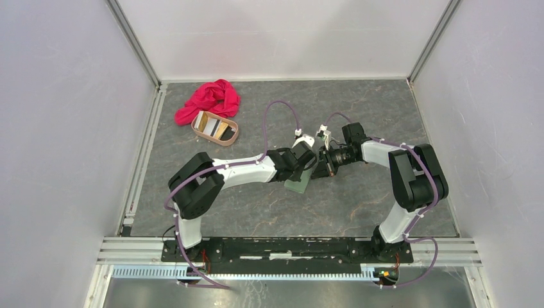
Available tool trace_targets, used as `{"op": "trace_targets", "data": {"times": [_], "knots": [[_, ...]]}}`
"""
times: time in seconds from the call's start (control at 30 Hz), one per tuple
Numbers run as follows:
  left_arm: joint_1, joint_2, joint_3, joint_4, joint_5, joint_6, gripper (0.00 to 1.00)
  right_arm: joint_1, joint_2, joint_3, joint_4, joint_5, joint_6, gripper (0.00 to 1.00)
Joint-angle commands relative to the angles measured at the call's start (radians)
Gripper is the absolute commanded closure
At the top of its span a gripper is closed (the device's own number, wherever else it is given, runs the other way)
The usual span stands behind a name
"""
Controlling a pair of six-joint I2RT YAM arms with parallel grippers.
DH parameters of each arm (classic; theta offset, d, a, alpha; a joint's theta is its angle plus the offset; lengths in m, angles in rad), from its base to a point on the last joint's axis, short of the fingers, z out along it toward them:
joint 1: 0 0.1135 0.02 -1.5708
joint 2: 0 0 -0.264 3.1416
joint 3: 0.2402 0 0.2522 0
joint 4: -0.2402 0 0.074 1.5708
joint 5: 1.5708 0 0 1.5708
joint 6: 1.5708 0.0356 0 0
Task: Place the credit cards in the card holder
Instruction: Close the card holder at the center of the board.
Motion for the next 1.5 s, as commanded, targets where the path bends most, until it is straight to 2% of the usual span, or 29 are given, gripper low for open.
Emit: {"op": "trace_targets", "data": {"times": [0.0,0.17,0.43,0.87,0.97,1.17,1.3,1.47], "knots": [[-0.001,-0.001,0.043,0.001,0.001,0.047,0.85,-0.004,0.01,0.035,0.001,-0.018,-0.008,0.92],[0.0,-0.011,0.056,-0.01,0.008,0.047,0.84,-0.004,0.016,0.037,-0.001,-0.007,-0.005,0.92],[0.0,0.005,0.075,-0.024,0.039,0.045,0.75,-0.005,0.025,0.04,-0.008,-0.002,-0.005,0.92],[0.007,0.022,0.089,-0.042,0.038,0.053,0.76,-0.005,0.027,0.044,-0.014,-0.005,-0.006,0.92],[0.007,0.012,0.09,-0.042,0.044,0.056,0.7,-0.005,0.03,0.045,-0.014,-0.006,-0.006,0.92],[0.005,0.011,0.089,-0.047,0.038,0.064,0.66,-0.004,0.035,0.046,-0.016,-0.01,-0.006,0.92],[0.005,0.028,0.089,-0.048,0.029,0.064,0.66,-0.004,0.035,0.046,-0.015,-0.01,-0.007,0.92],[0.005,0.026,0.094,-0.047,0.027,0.064,0.73,-0.005,0.038,0.046,-0.016,-0.012,-0.008,0.92]]}}
